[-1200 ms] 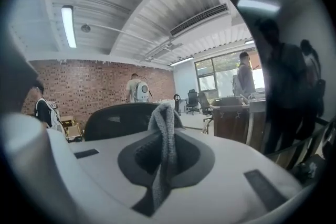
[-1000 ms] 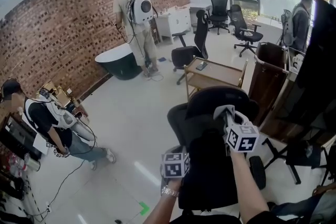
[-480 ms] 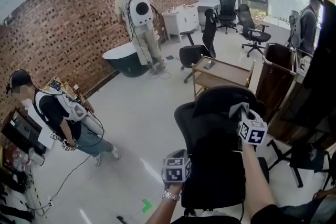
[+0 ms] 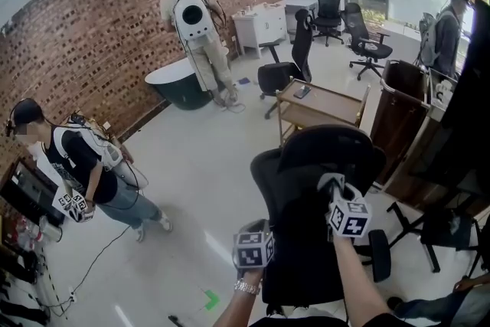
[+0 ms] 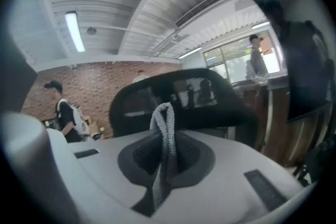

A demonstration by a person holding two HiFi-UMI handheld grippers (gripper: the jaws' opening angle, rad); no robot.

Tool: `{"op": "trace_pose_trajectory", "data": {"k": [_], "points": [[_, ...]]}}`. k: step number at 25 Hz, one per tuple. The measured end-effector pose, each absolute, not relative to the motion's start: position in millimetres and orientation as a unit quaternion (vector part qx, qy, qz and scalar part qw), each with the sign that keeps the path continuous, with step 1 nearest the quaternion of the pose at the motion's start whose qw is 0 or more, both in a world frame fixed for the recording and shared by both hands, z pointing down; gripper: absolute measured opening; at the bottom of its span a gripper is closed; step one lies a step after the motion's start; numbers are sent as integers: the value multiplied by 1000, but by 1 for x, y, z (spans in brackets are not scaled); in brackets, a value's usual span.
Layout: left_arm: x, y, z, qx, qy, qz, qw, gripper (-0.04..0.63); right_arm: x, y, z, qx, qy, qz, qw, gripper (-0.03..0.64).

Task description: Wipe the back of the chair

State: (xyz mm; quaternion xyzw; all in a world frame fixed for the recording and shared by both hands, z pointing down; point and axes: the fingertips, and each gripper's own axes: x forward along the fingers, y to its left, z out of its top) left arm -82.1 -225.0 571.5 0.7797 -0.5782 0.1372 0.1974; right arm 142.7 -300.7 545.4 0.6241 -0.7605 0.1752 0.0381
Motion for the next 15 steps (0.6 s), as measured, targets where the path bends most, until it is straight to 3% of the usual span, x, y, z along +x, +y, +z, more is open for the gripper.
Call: {"op": "trace_pose_trajectory", "data": {"k": [5, 8, 11, 15], "points": [[-100, -211, 577, 767, -590, 150, 203, 1, -22, -331, 609, 496, -847, 170, 89, 14], [-110, -204, 581, 758, -598, 158, 206, 2, -74, -354, 619, 460, -868, 146, 114, 14], [-117, -202, 581, 752, -606, 159, 204, 0, -61, -375, 635, 482, -855, 148, 125, 14], [-118, -212, 578, 753, -608, 157, 200, 0, 21, -393, 634, 552, -813, 149, 113, 14]]}}
